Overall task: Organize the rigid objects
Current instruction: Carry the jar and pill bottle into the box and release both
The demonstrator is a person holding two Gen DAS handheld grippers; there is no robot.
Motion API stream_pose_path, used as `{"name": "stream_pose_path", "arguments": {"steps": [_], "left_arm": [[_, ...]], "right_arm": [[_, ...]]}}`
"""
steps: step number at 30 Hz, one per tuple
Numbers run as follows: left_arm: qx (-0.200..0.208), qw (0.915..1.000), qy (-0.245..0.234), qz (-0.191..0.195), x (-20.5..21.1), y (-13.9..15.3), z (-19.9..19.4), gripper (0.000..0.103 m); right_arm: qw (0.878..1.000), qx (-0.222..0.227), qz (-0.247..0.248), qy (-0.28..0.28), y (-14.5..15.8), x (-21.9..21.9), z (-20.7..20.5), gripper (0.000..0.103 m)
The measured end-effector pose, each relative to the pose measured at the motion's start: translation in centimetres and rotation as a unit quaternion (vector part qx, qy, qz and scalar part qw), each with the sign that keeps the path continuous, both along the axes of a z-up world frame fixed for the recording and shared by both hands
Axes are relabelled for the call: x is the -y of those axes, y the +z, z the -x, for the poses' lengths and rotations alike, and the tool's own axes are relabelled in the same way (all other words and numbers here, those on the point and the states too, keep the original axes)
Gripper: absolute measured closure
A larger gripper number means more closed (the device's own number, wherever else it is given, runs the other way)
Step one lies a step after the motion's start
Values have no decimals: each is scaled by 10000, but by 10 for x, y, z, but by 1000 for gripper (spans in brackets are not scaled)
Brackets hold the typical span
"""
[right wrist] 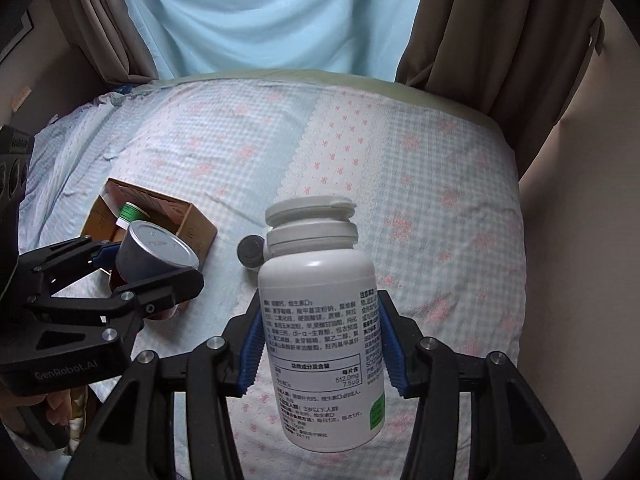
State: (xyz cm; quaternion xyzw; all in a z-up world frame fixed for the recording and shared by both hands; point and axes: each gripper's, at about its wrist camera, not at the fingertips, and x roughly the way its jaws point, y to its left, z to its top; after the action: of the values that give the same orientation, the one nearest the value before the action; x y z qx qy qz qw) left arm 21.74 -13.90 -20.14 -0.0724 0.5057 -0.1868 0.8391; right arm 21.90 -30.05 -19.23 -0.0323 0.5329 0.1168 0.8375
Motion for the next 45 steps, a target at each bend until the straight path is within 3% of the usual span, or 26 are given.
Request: {"name": "stream_pose_path", "arguments": {"steps": [7, 12, 17, 23, 29, 39, 45], "left_arm": [[267, 9990, 345, 102, -89, 55, 19, 48], [389, 9984, 394, 76, -164, 65, 19, 48], [288, 9988, 386, -17, -244, 57, 9, 48], [-24, 9992, 328, -248, -321, 21, -12, 48], [-444, 9976, 336, -400, -360, -32, -40, 48], [-1470, 9860, 210, -757, -357, -147, -82, 48], [-1829, 9780, -36, -1006, -341, -190, -93, 48]], "right_arm": [[9990, 344, -185, 218, 51, -81, 27, 56], [9980, 471, -339, 252, 65, -148, 32, 56], [9969, 282, -732, -38, 58, -210, 21, 56], [9940, -123, -1008, -410, 23, -280, 2, 56], [9925, -560, -861, -659, -23, -322, -21, 56], [9817, -1531, -561, -986, -129, -330, -62, 56], [9698, -2035, -577, -1218, -177, -322, -80, 56]]}}
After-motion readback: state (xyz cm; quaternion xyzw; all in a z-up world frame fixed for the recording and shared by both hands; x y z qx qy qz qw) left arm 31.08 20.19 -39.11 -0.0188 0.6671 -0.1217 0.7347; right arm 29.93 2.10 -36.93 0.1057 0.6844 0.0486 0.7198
